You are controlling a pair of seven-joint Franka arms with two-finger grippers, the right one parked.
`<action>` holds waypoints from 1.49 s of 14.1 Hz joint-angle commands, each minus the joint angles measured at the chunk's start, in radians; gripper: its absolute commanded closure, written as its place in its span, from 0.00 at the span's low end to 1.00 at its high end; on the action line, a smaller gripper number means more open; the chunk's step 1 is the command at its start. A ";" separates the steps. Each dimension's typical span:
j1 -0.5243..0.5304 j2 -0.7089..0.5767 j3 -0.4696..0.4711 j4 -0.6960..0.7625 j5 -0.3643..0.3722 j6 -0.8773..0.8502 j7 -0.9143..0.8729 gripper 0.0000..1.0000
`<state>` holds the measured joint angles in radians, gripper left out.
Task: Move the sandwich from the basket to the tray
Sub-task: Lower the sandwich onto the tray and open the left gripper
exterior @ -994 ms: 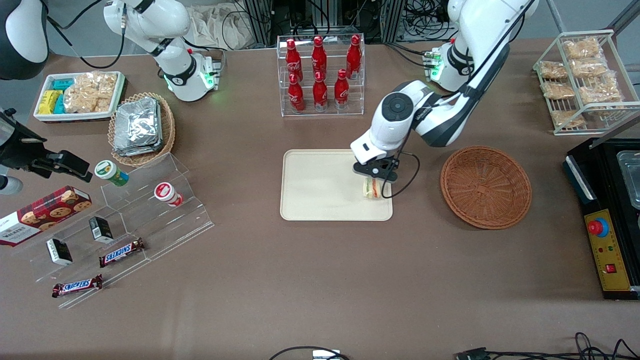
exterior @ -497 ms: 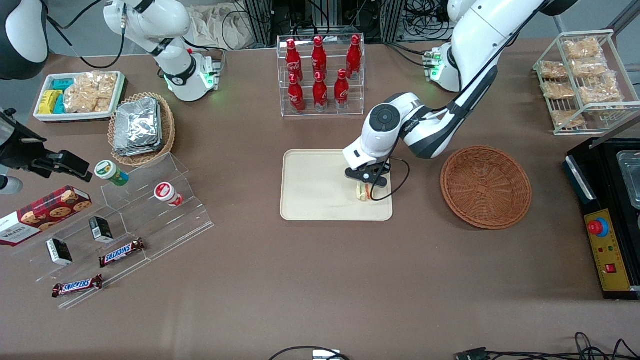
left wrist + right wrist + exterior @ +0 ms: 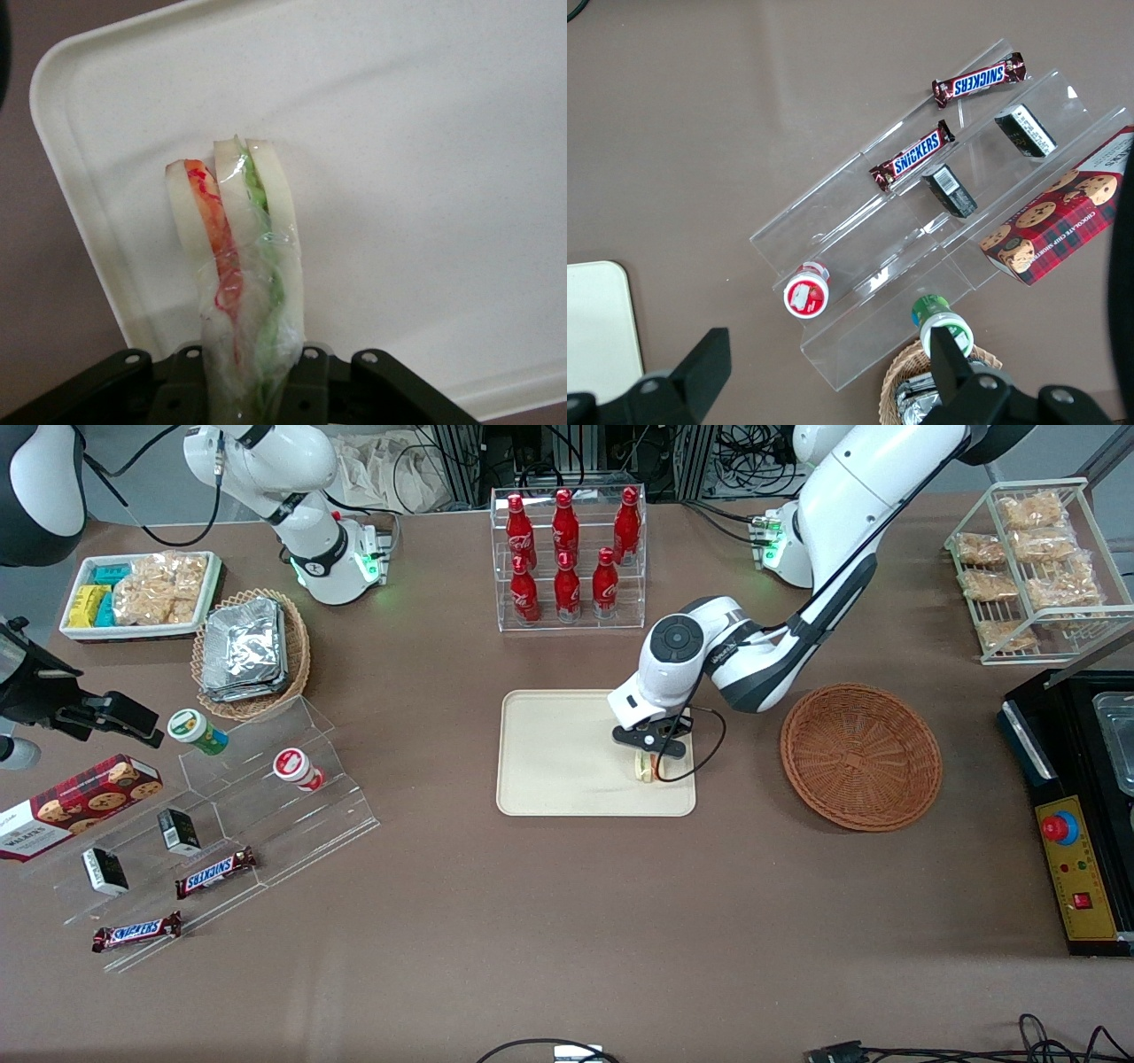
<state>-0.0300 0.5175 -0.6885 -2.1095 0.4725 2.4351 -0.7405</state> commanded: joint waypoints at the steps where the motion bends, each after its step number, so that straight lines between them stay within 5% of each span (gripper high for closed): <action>1: -0.004 0.045 0.000 0.029 0.064 -0.004 -0.085 0.82; 3: -0.004 0.061 0.000 0.039 0.086 -0.004 -0.118 0.64; 5: -0.004 0.067 0.000 0.040 0.086 -0.004 -0.125 0.03; 11: 0.005 0.032 -0.002 0.100 0.069 -0.037 -0.186 0.00; 15: 0.018 0.013 -0.006 0.279 0.063 -0.301 -0.201 0.00; 21: 0.169 -0.114 -0.006 0.350 0.002 -0.418 -0.181 0.00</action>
<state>0.0863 0.4569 -0.6876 -1.7441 0.4946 2.0503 -0.9256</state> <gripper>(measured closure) 0.000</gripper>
